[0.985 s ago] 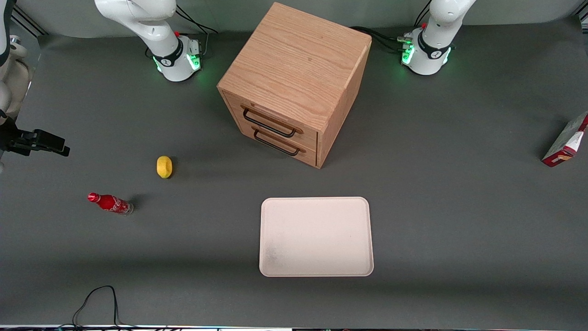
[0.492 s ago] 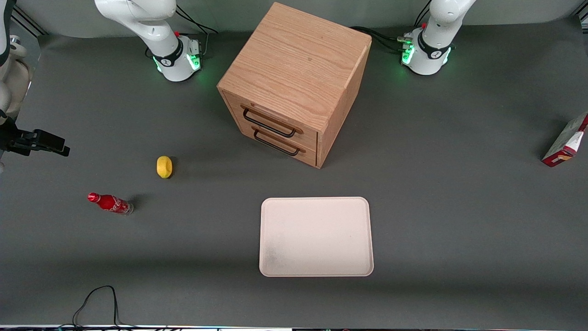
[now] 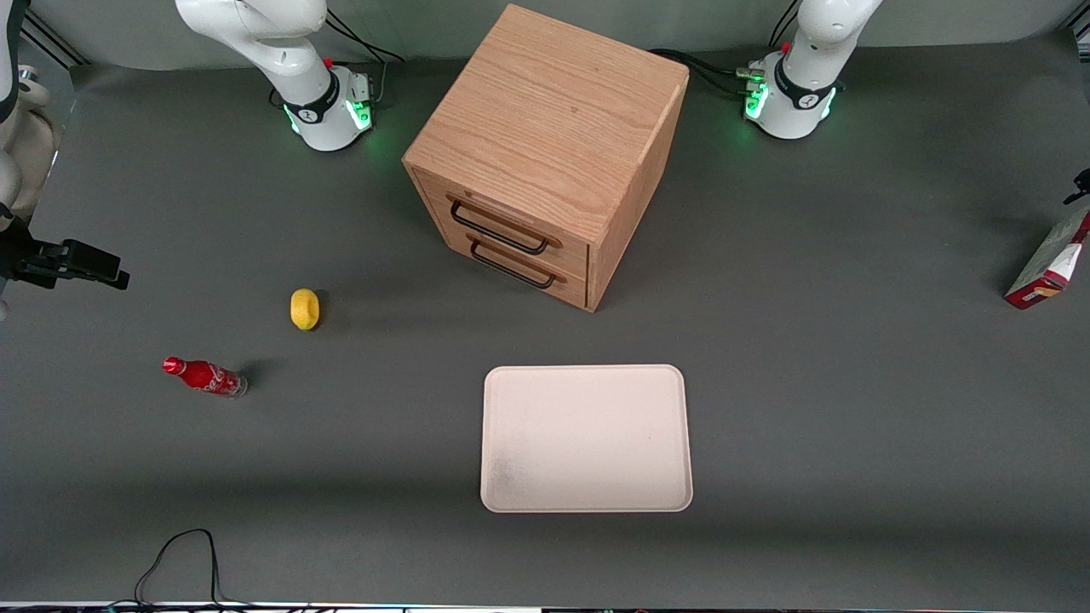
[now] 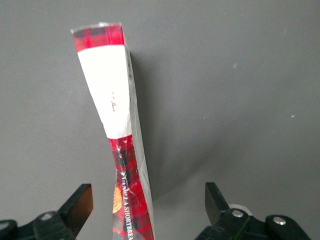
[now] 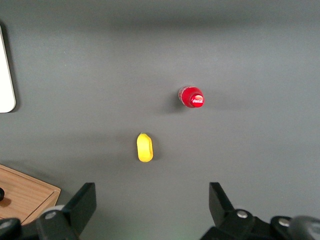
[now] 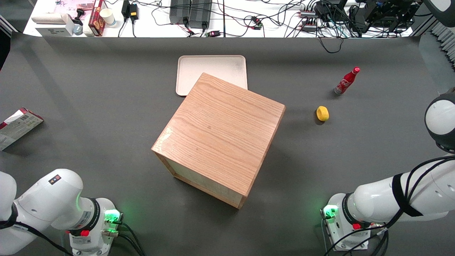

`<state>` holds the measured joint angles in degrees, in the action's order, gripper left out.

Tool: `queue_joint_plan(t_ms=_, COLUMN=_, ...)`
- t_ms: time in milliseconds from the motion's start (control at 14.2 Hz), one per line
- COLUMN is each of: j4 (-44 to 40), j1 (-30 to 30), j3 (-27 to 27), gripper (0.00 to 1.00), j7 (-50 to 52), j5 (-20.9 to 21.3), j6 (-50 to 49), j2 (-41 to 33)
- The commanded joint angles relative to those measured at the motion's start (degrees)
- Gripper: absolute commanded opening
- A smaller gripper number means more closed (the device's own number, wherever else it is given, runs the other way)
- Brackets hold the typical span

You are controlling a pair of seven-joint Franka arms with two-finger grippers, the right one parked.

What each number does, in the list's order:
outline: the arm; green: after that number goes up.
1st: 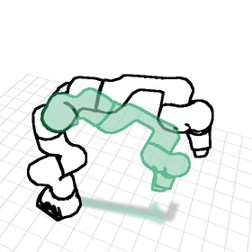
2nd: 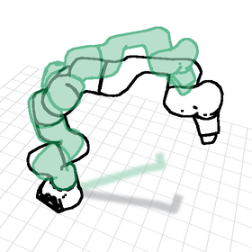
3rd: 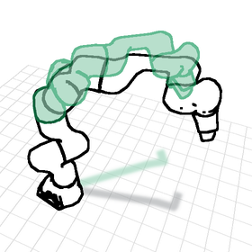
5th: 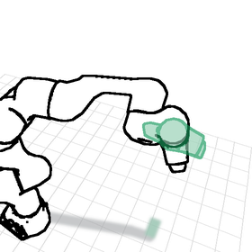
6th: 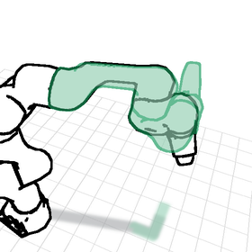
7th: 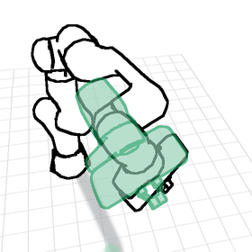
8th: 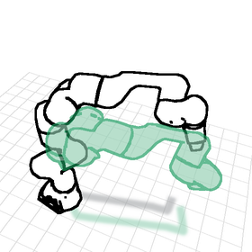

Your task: Place red cookie box on tray

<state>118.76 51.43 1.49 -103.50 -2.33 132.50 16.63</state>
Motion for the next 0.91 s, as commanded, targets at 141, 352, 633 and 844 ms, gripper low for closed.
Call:
queue_joint_plan(t_ms=141, j4=-0.11, j1=-0.19, j3=-0.26, gripper=1.00, j7=-1.62, j5=-3.46, j6=3.99, j2=1.91)
queue_joint_plan(t_ms=352, j4=-0.02, j1=-0.89, j3=-0.70, gripper=1.00, j7=-1.36, j5=-5.49, j6=6.71, j2=3.50)
queue_joint_plan(t_ms=633, j4=-0.11, j1=-2.30, j3=-0.61, gripper=0.98, j7=-0.92, j5=-6.55, j6=6.90, j2=3.50)
queue_joint_plan(t_ms=844, j4=-0.20, j1=-2.39, j3=-0.61, gripper=0.47, j7=-0.92, j5=-6.55, j6=6.98, j2=3.59)
